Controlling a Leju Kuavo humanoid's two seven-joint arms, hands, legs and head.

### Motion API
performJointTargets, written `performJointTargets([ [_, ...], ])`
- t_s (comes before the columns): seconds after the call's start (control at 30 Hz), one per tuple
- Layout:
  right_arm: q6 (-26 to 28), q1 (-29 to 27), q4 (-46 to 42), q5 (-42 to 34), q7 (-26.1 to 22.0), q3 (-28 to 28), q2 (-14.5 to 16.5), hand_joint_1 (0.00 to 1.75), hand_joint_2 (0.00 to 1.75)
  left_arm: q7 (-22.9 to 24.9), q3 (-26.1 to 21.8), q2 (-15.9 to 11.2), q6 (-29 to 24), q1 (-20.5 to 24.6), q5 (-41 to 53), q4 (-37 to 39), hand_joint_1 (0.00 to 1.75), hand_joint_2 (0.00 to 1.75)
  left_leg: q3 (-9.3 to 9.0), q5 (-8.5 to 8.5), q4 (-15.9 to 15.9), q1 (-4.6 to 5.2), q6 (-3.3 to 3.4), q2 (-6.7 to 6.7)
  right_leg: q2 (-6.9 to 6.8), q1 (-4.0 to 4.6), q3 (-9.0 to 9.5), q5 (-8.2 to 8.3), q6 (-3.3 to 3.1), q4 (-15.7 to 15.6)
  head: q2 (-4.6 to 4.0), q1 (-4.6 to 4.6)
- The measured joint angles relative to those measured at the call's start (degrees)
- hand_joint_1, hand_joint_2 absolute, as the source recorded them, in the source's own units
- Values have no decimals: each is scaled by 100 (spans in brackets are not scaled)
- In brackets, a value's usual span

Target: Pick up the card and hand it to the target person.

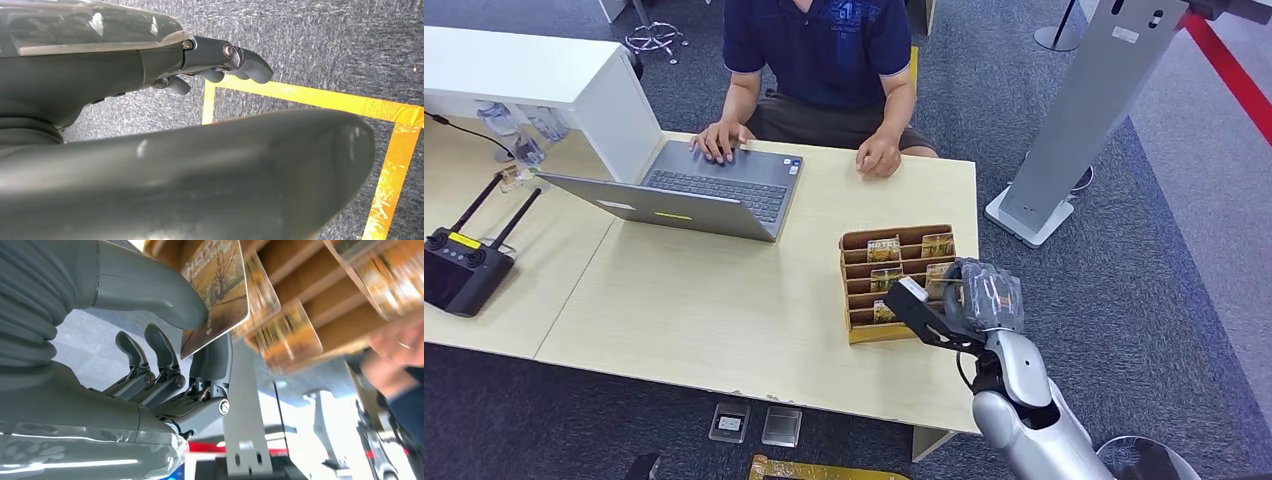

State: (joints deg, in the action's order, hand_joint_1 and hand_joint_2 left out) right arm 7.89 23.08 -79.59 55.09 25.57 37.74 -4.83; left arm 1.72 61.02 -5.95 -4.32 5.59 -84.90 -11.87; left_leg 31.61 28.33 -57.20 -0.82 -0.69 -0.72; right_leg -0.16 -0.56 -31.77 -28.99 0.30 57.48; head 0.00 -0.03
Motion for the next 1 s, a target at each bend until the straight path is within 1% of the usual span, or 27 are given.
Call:
performJointTargets([
  [0.27,11,-3,-736,-87,-31,-106,-110,145,175,-6,0,0,-3,-2,5,0,0,0,1,0,0,0,0,0,0,0,1,0,0,0,0,3],
  [0.37,66,69,-784,-309,-203,-97,-110,145,175,-6,0,0,-5,0,5,0,0,0,3,0,0,0,0,-1,0,0,1,0,0,0,0,-1],
  [0.47,207,325,-636,-589,-478,-63,-62,145,175,-16,0,0,-2,4,10,0,0,0,4,0,0,0,0,0,0,0,1,0,0,2,0,-3],
  [0.57,458,752,-146,-817,-788,-5,83,145,175,-35,0,0,25,11,52,0,0,0,4,-3,0,0,0,-1,0,0,3,1,0,3,0,0],
  [0.73,794,1508,1029,-983,-1090,134,425,145,175,-63,2,0,74,22,131,0,0,0,7,-6,0,0,2,-3,-5,0,1,1,0,6,0,5],
  [0.9,1051,2095,2162,-1095,-1255,269,756,145,175,-76,5,0,77,28,175,0,0,0,11,-6,0,0,2,-3,-4,0,-4,1,0,6,0,1],
  [1.0,1107,2310,2715,-1133,-1312,347,900,145,175,-77,9,0,67,29,175,0,0,0,12,-6,0,0,2,-4,-5,0,-5,1,0,6,0,-2],
])
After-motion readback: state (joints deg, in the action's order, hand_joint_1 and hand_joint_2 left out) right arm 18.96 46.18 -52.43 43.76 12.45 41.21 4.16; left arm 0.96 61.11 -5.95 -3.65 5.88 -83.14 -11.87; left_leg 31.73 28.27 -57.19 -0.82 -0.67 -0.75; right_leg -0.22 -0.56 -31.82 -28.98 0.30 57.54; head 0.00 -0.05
